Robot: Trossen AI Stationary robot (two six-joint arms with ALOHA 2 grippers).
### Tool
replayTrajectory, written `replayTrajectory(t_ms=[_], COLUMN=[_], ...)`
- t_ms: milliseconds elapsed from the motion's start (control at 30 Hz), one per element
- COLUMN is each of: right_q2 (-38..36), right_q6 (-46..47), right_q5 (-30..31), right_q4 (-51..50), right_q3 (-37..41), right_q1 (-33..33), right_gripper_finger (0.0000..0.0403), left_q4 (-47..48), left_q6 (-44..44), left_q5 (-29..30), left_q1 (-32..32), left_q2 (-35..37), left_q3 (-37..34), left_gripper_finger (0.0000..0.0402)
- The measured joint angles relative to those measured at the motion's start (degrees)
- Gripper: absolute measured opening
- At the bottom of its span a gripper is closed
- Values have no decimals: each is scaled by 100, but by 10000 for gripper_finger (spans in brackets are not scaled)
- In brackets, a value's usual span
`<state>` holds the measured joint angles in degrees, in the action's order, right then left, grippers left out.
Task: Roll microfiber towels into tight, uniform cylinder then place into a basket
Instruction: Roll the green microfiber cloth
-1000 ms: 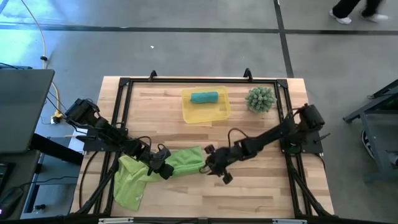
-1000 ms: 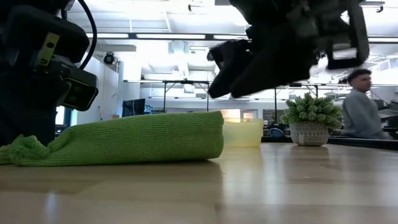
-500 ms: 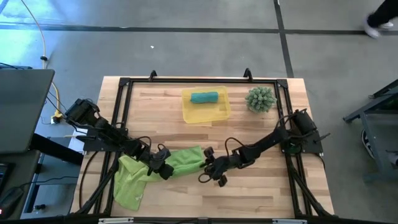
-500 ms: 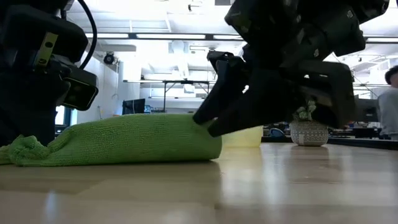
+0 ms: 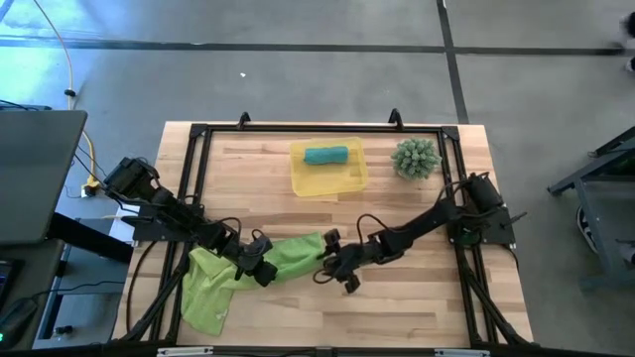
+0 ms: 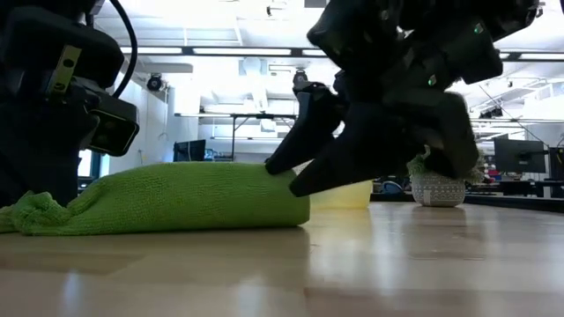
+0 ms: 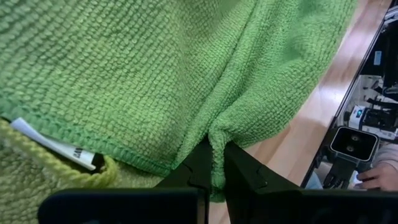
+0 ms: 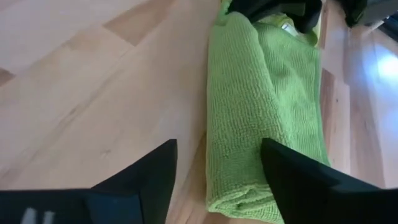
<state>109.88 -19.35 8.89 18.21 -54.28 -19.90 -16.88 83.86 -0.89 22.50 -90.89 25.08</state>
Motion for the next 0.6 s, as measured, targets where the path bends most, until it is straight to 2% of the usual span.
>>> replayTrajectory(t_ms=[233, 367, 467, 600], right_q2=[259, 304, 300, 292], right_q6=[156, 653, 979, 1526], right_q5=[-15, -49, -60, -35], right_q4=[-43, -117, -291, -457], right_q3=[-2, -2, -15, -22], right_q1=[134, 123, 125, 128], right_gripper_finger=[236, 231, 206, 145], left_q4=[-19, -33, -81, -240], left_q6=[8, -5, -94, -296], left_q5=[3, 2, 2, -1], left_q1=[-2, -2, -2, 0], left_q2=[-2, -2, -11, -15], left_q3=[-2, -2, -4, -2], left_gripper_finger=[15, 16, 22, 33])
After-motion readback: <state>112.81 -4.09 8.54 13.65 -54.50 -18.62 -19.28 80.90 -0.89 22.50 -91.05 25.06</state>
